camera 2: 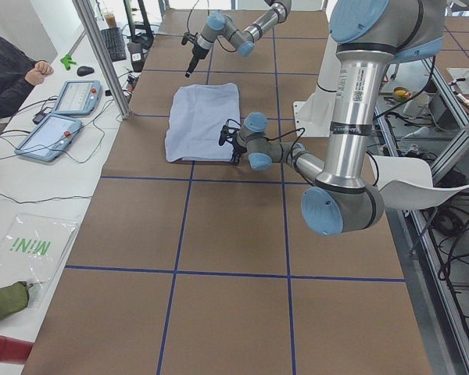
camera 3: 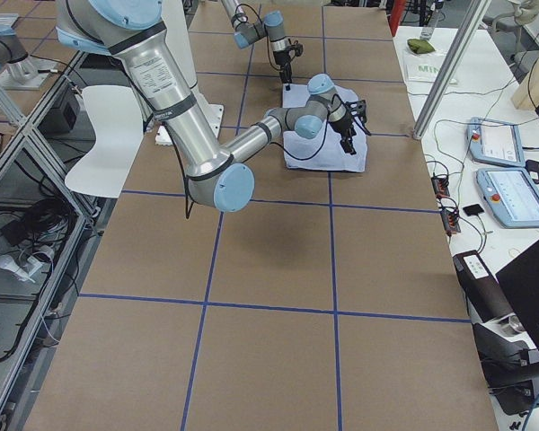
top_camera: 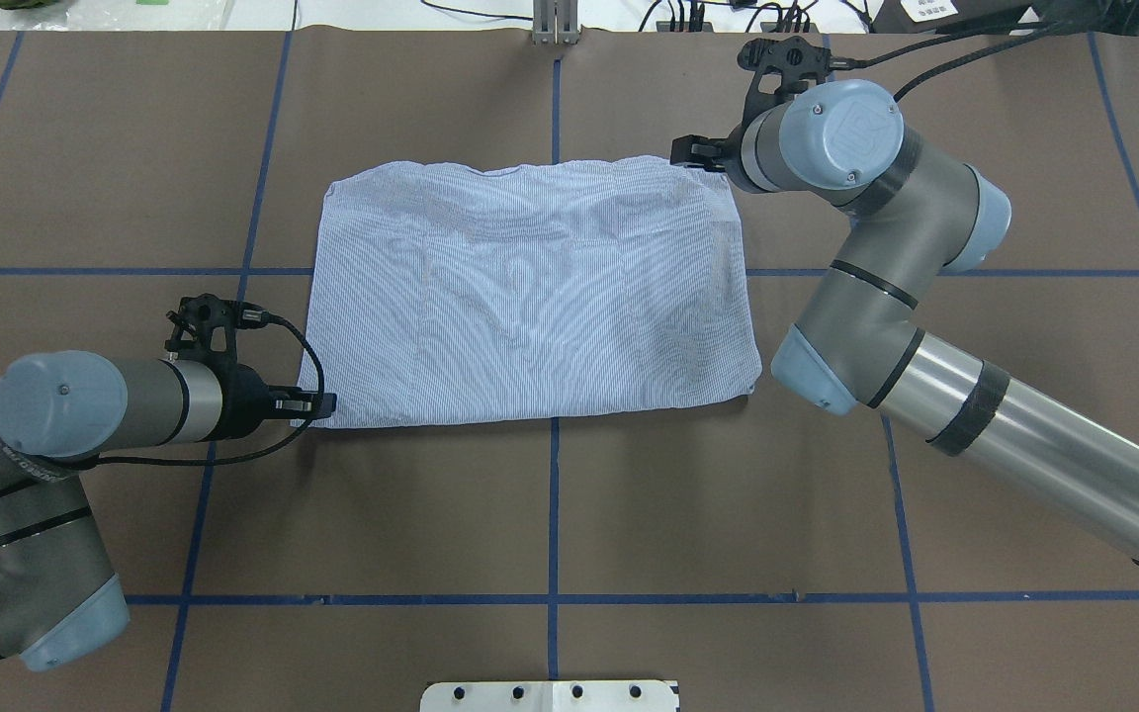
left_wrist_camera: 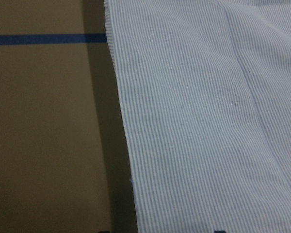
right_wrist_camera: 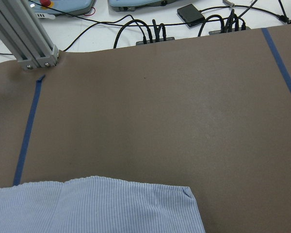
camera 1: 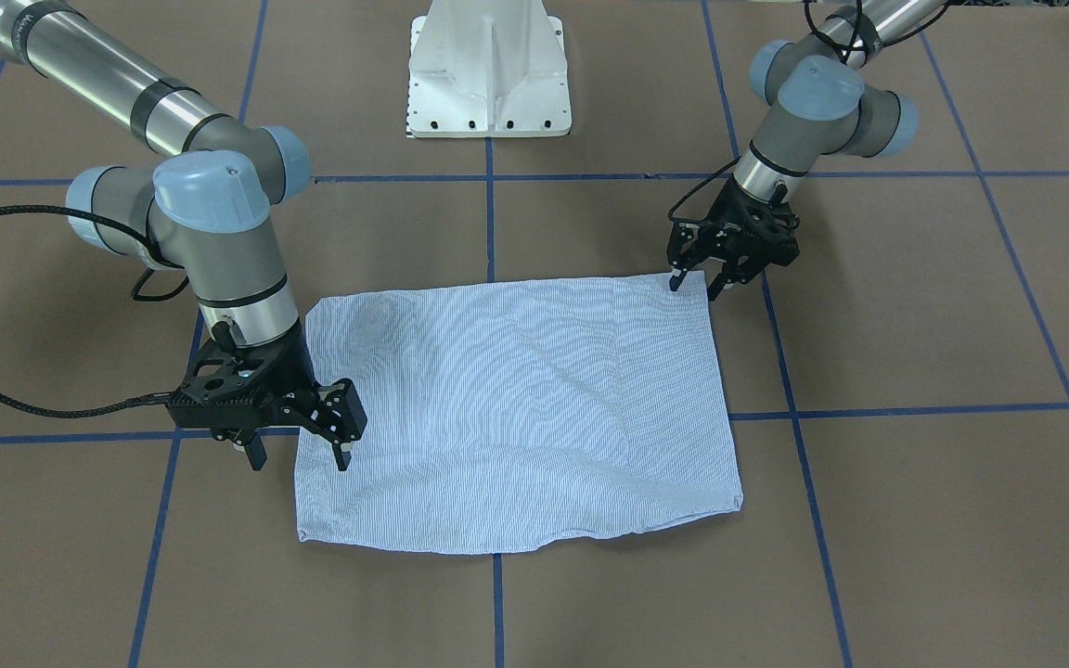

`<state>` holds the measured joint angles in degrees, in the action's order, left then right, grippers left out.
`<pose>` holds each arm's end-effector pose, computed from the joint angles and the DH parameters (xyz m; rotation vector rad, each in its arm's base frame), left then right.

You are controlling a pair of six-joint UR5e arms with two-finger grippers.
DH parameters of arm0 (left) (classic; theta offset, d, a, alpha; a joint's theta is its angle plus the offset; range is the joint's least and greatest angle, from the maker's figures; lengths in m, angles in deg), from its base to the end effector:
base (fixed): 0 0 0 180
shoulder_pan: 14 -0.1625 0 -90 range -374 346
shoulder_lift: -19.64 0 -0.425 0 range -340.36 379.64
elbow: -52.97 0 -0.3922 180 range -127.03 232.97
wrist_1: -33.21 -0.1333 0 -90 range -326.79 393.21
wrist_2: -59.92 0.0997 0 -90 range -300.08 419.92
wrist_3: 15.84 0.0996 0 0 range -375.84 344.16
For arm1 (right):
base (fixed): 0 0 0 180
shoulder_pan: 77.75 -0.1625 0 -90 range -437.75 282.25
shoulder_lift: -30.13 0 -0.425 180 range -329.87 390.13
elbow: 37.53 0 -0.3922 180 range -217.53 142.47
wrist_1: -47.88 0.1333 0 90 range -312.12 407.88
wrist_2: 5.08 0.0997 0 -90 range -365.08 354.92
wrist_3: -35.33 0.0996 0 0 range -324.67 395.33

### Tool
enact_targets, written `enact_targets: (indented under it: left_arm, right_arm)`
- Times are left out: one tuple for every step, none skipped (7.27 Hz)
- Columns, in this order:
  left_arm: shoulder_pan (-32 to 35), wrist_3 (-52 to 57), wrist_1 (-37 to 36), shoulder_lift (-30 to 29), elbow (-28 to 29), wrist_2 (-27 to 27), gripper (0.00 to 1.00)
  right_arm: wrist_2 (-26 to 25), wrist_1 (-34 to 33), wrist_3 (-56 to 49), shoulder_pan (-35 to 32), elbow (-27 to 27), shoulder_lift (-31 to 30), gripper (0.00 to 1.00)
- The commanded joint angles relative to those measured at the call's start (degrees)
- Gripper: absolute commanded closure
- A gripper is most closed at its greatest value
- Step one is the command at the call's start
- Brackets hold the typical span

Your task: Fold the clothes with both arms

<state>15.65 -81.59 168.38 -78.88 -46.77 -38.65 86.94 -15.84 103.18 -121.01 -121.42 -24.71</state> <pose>0.4351 -0.3840 0.4148 0.3812 1.0453 -0.0015 -0.4399 -0.5922 0.2941 0.4968 -0.8340 0.3222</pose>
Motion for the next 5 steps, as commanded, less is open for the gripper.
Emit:
enact_targets:
  left_arm:
    - [-0.46,-0.17,-0.08,-0.01,-0.19,0.05,0.46]
    - [-0.55,-0.17,0.00,-0.01,-0.19,0.05,0.46]
    - [-0.81,-0.17,-0.08,-0.01,-0.19,0.14,0.46]
    - [-0.90,-0.17,-0.08,0.16,-0.19,0.14,0.46]
    - [-0.90,-0.17,-0.09,0.17,-0.36,0.14,0.46]
  right_arm:
    - [0.00,0.00,0.00,0.01,0.04,0.00,0.00]
    - [0.00,0.00,0.00,0.01,0.04,0.00,0.00]
    - [0.00,0.00,0.00,0.01,0.04,-0.09,0.00]
    - [0.00,0.00,0.00,0.01,0.04,-0.26,0.00]
    - [0.00,0.00,0.00,0.01,0.04,-0.27,0.00]
